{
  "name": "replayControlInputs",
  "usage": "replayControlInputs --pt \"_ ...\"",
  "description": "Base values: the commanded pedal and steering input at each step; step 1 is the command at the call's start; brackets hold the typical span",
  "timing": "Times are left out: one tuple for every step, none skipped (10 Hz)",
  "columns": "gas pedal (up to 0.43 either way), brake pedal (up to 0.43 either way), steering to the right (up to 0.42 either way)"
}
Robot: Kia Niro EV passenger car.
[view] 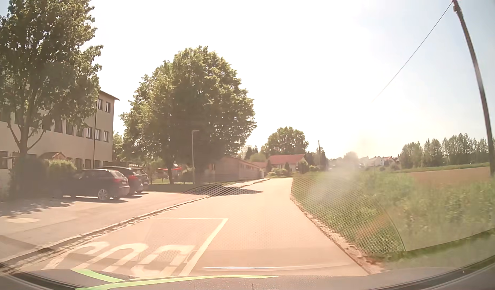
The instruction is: Follow the waypoints while adhering to traffic rules and regulations
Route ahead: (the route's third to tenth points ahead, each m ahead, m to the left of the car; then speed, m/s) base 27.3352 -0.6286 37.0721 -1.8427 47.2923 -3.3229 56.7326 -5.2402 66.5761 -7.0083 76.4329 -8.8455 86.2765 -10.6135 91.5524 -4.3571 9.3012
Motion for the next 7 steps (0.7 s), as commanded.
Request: replayControlInputs --pt "0.098 0.0 0.02" --pt "0.098 0.0 0.023" --pt "0.098 0.0 0.025" --pt "0.098 0.0 0.026" --pt "0.098 0.0 0.027" --pt "0.11 0.0 0.027" --pt "0.11 0.0 0.028"
